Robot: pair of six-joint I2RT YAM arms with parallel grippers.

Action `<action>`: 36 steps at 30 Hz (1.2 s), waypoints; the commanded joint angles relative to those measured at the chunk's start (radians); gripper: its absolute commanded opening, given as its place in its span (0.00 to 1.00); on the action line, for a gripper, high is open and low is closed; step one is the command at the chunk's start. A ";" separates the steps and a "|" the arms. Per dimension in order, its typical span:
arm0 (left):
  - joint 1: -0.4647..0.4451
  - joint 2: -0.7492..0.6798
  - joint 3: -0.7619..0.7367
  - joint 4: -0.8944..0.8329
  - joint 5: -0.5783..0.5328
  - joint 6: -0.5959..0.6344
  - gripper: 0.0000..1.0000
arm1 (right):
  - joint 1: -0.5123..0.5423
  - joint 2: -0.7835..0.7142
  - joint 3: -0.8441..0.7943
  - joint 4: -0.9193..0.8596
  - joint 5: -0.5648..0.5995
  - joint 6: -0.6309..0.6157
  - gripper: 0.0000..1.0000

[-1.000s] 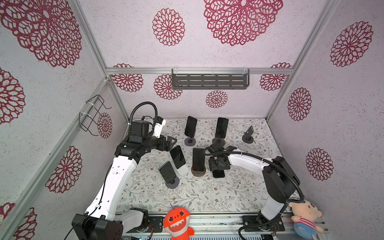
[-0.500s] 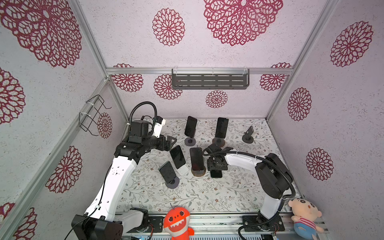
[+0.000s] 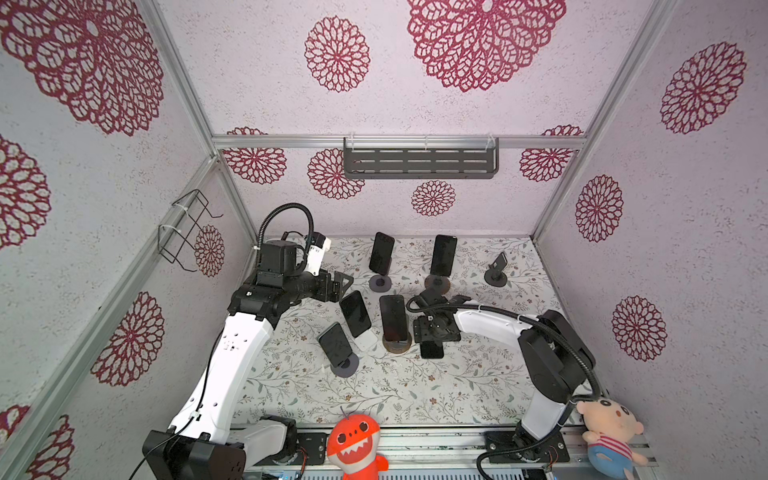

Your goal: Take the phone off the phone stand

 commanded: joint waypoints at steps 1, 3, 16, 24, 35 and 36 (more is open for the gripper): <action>-0.006 0.001 0.004 0.027 0.016 -0.014 0.88 | -0.039 -0.138 -0.011 -0.039 -0.002 -0.060 0.93; -0.034 0.010 0.021 0.014 0.014 -0.014 0.88 | -0.066 -0.191 -0.029 -0.045 -0.018 -0.110 0.94; -0.237 0.163 0.184 -0.150 -0.002 0.126 0.80 | -0.311 -0.506 -0.181 0.075 -0.437 -0.500 0.93; -0.263 0.353 0.326 -0.271 0.174 0.324 0.74 | -0.346 -0.498 -0.207 0.095 -0.592 -0.587 0.91; -0.263 0.549 0.416 -0.266 0.188 0.368 0.71 | -0.378 -0.560 -0.233 0.073 -0.600 -0.611 0.88; -0.264 0.558 0.418 -0.255 0.181 0.365 0.72 | -0.383 -0.566 -0.237 0.074 -0.604 -0.610 0.88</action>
